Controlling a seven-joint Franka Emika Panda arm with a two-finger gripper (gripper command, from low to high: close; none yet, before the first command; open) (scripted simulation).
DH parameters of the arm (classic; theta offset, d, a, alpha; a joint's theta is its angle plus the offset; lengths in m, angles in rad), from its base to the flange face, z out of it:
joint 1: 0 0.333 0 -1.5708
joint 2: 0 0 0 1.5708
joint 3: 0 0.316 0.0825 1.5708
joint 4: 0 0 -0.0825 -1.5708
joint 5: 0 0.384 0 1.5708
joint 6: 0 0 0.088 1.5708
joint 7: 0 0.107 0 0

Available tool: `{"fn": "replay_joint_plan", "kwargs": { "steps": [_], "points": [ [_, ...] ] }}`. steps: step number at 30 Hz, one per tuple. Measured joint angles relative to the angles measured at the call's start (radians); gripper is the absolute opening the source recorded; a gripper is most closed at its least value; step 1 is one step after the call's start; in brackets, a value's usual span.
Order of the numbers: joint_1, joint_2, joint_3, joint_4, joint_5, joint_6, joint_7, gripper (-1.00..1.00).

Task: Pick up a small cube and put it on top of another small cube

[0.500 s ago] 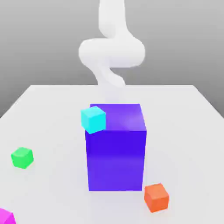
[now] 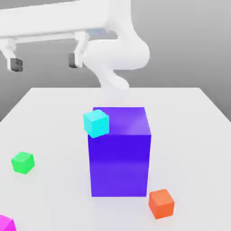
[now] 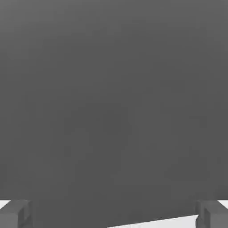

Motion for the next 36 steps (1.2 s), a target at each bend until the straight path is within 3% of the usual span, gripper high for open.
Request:
{"fn": "replay_joint_plan", "kwargs": {
  "steps": [9, 17, 21, 22, 28, 32, 36],
  "points": [
    [-0.088, 0.327, -0.042, 0.052, 0.088, 0.06, -0.097, 0.0],
    [-0.17, 0.608, -0.068, 0.096, 0.111, 0.122, -0.145, 0.0],
    [-0.215, 0.751, -0.031, 0.128, 0.151, 0.208, -0.178, 0.0],
    [-0.224, 0.781, -0.02, 0.136, 0.162, 0.229, -0.187, -1.0],
    [-0.228, 0.795, -0.014, 0.14, 0.17, 0.238, -0.192, -1.0],
    [-0.197, 0.697, -0.055, 0.114, 0.131, 0.166, -0.165, -1.0],
    [-0.196, 0.572, -0.127, 0.006, 0.096, 0.145, -0.127, -1.0]
  ]
}}
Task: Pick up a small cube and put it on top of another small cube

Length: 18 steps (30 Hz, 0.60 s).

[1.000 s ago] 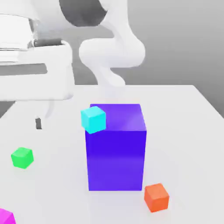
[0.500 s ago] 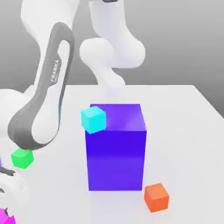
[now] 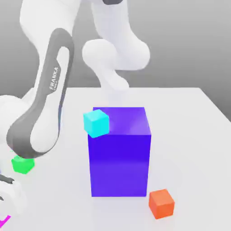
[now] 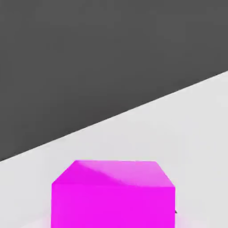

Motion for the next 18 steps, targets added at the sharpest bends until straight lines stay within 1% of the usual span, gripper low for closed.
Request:
{"fn": "replay_joint_plan", "kwargs": {
  "steps": [4, 7, 11, 13, 14, 16, 18],
  "points": [
    [-0.013, -0.122, -0.081, -0.142, -0.042, 0.02, 0.046, -1.0],
    [-0.025, -0.218, -0.139, -0.25, -0.096, 0.04, 0.097, -1.0],
    [-0.073, -0.355, -0.205, -0.396, -0.202, 0.068, 0.189, -1.0],
    [-0.112, -0.425, -0.219, -0.468, -0.268, 0.082, 0.244, -1.0],
    [-0.129, -0.442, -0.225, -0.495, -0.282, 0.095, 0.257, -1.0],
    [-0.135, -0.405, -0.21, -0.512, -0.228, 0.145, 0.221, -1.0],
    [-0.147, -0.336, -0.167, -0.512, -0.13, 0.203, 0.151, -1.0]
  ]
}}
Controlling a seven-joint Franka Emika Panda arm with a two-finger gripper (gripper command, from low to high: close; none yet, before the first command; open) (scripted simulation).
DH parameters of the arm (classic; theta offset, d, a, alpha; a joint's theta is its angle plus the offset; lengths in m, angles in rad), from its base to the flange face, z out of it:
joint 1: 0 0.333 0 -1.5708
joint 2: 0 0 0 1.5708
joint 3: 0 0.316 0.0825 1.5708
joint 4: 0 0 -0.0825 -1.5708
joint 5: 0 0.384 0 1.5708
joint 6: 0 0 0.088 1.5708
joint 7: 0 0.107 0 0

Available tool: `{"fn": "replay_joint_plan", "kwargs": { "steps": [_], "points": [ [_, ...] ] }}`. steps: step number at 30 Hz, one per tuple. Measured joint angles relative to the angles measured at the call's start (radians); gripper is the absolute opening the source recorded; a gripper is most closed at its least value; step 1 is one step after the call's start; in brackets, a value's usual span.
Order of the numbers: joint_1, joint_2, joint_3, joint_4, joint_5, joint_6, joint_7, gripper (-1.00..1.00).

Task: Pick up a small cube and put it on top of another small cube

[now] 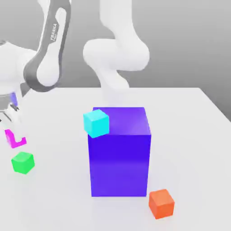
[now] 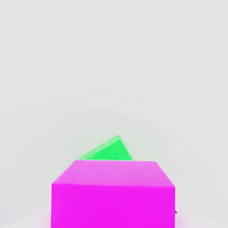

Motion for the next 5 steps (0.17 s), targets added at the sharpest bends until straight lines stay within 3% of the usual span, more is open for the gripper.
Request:
{"fn": "replay_joint_plan", "kwargs": {
  "steps": [2, 3, 5],
  "points": [
    [-0.035, 0.075, 0.059, 0.005, 0.114, 0.058, -0.081, -1.0],
    [-0.05, 0.097, 0.08, 0.007, 0.145, 0.075, -0.104, 1.0],
    [-0.05, 0.097, 0.08, 0.007, 0.145, 0.075, -0.104, 1.0]
  ]
}}
